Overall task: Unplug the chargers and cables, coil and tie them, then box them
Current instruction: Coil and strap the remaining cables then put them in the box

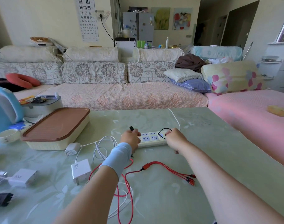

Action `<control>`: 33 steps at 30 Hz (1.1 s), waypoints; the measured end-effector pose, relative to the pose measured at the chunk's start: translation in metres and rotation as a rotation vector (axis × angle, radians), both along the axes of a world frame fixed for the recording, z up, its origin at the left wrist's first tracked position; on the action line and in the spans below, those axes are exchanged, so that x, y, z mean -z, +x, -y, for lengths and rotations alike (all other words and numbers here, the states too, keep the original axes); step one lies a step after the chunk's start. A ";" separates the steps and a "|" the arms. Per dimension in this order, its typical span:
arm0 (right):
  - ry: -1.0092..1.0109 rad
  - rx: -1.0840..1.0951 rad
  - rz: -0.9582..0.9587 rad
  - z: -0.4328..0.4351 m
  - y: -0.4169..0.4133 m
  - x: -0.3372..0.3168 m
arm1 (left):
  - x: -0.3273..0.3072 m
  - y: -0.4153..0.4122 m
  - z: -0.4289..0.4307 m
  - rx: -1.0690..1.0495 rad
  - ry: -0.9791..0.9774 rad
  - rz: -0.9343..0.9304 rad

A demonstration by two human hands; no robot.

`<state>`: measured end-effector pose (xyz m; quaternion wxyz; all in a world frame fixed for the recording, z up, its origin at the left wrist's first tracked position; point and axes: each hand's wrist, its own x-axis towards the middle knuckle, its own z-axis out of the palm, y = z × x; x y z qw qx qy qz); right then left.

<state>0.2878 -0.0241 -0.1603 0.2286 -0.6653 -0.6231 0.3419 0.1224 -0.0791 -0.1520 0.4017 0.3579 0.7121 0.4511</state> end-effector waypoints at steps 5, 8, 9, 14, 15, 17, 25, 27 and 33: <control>-0.031 -0.012 0.228 -0.005 0.019 0.012 | 0.018 0.015 -0.007 0.301 -0.144 -0.529; 0.009 -0.025 0.258 -0.003 0.027 0.012 | 0.023 0.015 -0.013 0.279 -0.133 -0.474; 0.064 -0.024 0.279 -0.003 0.028 0.011 | 0.024 0.015 -0.017 0.292 -0.145 -0.442; 0.246 -0.173 0.246 0.004 0.022 0.004 | 0.020 0.001 -0.021 0.326 -0.110 -0.619; 0.229 -0.237 0.271 0.008 0.018 0.004 | 0.017 -0.004 -0.020 0.316 -0.085 -0.662; 0.128 -0.376 0.397 0.017 0.010 0.007 | 0.015 -0.013 -0.014 0.327 -0.067 -0.779; -0.079 -0.621 0.826 0.037 -0.012 0.019 | 0.027 -0.046 0.017 0.509 -0.210 -1.176; -0.070 -0.671 0.794 0.042 -0.015 0.021 | 0.029 -0.051 0.021 0.561 -0.207 -1.221; -0.049 -0.702 0.408 0.057 -0.016 0.009 | 0.029 -0.056 0.020 0.505 -0.210 -1.190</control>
